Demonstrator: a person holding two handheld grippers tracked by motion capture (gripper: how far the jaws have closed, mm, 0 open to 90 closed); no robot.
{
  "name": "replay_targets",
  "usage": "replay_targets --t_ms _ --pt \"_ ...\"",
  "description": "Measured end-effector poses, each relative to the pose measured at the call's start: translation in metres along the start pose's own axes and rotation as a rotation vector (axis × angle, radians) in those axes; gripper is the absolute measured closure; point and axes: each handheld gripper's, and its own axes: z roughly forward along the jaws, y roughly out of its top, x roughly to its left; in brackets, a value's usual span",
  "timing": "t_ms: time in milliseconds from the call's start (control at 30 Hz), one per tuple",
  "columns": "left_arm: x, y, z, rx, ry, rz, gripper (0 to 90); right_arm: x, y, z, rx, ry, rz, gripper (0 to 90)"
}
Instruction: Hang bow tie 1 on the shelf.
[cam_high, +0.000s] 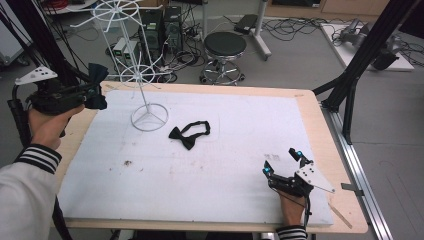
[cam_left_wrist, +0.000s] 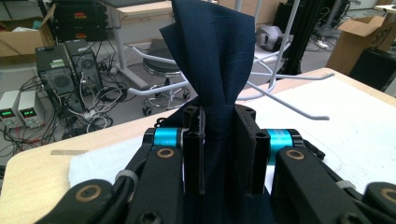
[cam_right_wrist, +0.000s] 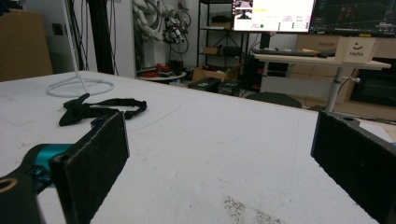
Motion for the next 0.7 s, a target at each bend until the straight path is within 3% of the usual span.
replay_targets --t_ms 700 --pt "-0.006 0.003 0.015 0.012 -0.011 0.003 74.1 -0.001 0.000 0.000 -0.008 -0.002 -0.007 3.5"
